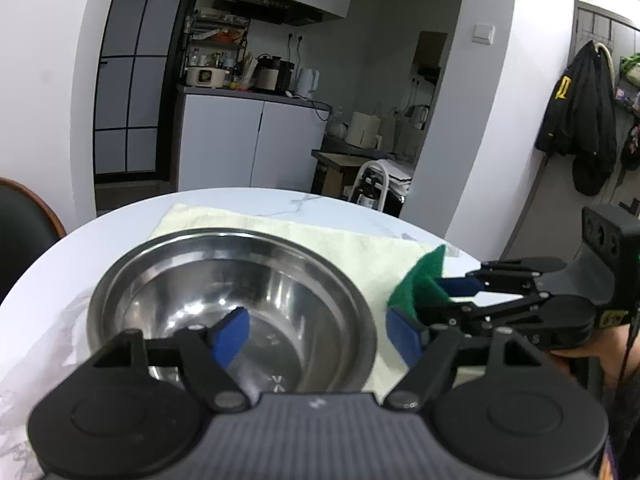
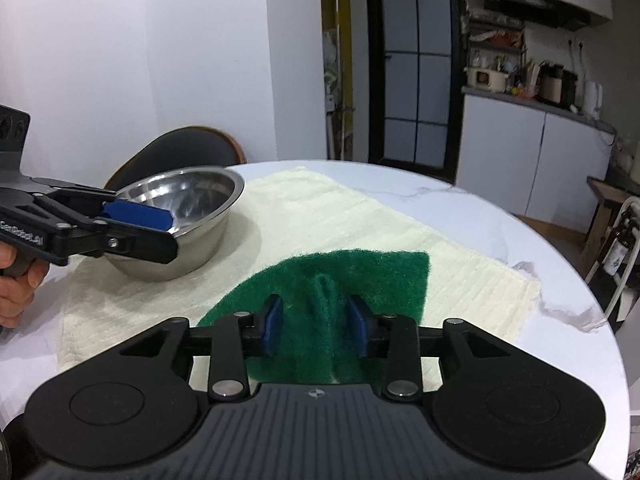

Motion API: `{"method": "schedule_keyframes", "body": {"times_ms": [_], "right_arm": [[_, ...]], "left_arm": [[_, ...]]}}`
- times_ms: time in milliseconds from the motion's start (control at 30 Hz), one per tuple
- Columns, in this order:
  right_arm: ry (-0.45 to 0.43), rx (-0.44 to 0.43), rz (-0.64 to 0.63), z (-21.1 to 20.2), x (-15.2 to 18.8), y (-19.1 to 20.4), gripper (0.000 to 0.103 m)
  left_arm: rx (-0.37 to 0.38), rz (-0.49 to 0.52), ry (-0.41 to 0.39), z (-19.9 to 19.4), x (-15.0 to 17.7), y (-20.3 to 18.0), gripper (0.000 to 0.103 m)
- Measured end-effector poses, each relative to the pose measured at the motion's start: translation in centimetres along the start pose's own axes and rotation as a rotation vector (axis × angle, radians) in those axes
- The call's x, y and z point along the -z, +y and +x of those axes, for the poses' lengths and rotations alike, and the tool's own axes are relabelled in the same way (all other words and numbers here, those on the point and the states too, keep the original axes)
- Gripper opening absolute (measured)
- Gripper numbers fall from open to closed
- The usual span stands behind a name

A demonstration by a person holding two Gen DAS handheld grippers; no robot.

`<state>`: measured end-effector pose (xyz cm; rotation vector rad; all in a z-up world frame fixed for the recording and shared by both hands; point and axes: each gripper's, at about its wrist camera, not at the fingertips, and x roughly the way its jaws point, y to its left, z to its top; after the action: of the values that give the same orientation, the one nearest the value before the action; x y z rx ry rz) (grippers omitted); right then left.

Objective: Clean bowl

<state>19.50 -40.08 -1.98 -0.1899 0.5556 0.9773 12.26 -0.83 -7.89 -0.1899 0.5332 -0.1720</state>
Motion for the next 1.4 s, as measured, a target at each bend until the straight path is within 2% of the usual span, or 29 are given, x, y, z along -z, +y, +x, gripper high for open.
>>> {"method": "schedule_keyframes", "body": {"times_ms": [67,167,333,467,800,867,967,1100,1400], "right_arm": [[-0.003,-0.007,-0.001,-0.2,0.0,0.1,0.049],[-0.001,-0.009,-0.021,-0.4,0.1,0.6,0.052],[-0.037,-0.006,-0.03,-1.9,0.0,1.1,0.066],[-0.071,-0.003,-0.033,-3.1,-0.1,1.3,0.071],[-0.114,0.031,-0.048,-4.8,0.9,1.6,0.091],[-0.116,0.039,-0.044,-4.9,1.2,1.6,0.092],[-0.112,0.041,-0.031,-5.0,1.5,1.5,0.093],[-0.102,0.047,-0.025,-5.4,2.2,1.8,0.103],[-0.112,0.045,-0.032,-6.2,2.8,2.0,0.103]], "left_arm": [[-0.008,0.001,-0.006,-0.4,0.0,-0.1,0.088],[-0.01,-0.008,-0.014,-1.0,0.2,-0.4,0.09],[-0.014,-0.01,-0.036,-2.3,0.5,-0.7,0.093],[-0.02,-0.012,-0.07,-3.5,0.6,-0.9,0.098],[-0.028,-0.008,-0.156,-5.2,2.3,-1.0,0.102],[-0.045,0.007,-0.188,-5.5,3.0,-1.1,0.102],[-0.042,-0.007,-0.188,-5.7,3.4,-1.0,0.102],[-0.016,-0.053,-0.217,-6.7,4.0,-0.8,0.103],[-0.05,-0.088,-0.216,-6.8,4.3,-0.4,0.103]]}}
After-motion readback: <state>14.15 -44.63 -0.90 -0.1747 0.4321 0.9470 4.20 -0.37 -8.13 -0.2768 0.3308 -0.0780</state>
